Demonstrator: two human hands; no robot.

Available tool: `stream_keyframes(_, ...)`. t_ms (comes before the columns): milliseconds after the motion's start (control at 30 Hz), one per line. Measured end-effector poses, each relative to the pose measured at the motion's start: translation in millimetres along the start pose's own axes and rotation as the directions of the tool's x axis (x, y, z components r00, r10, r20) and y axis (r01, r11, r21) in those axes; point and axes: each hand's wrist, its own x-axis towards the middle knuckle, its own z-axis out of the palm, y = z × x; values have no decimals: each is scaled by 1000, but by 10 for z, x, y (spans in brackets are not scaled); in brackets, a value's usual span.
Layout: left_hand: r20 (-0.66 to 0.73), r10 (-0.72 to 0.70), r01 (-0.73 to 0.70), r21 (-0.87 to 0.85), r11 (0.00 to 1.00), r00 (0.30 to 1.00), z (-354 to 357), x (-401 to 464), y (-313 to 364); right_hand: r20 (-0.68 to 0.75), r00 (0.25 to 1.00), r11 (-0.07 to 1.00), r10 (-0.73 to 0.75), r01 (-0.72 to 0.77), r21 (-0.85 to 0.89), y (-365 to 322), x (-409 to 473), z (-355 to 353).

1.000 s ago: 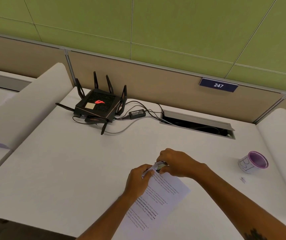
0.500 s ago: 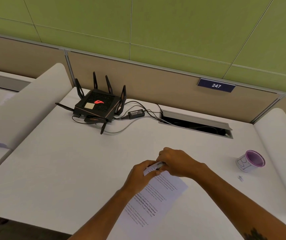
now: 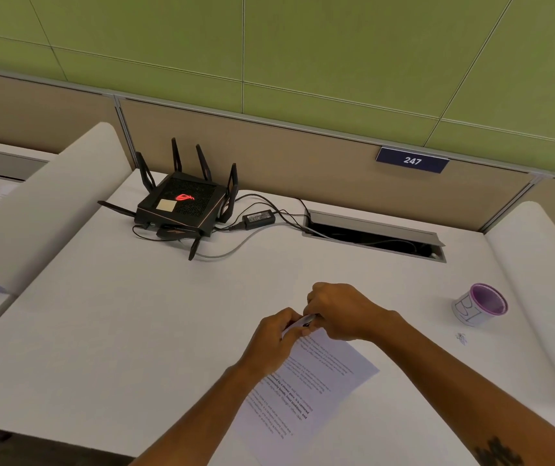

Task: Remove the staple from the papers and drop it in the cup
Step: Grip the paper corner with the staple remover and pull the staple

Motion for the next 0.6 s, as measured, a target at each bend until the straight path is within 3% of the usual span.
stream_keyframes(200,-29,-22,19,-67,998,999,-11,2,112,-30,1000,1000,10,-9,21,56,11,2)
stream_keyframes(367,-63,-41,32,-140,990,997,-71,-23,199,-33,999,990,37,-32,139,91,13,45)
stream_keyframes(600,-142,-104,79,-170,982,984,-139,9,160,-39,931,856,364,-318,409,214,-45,103)
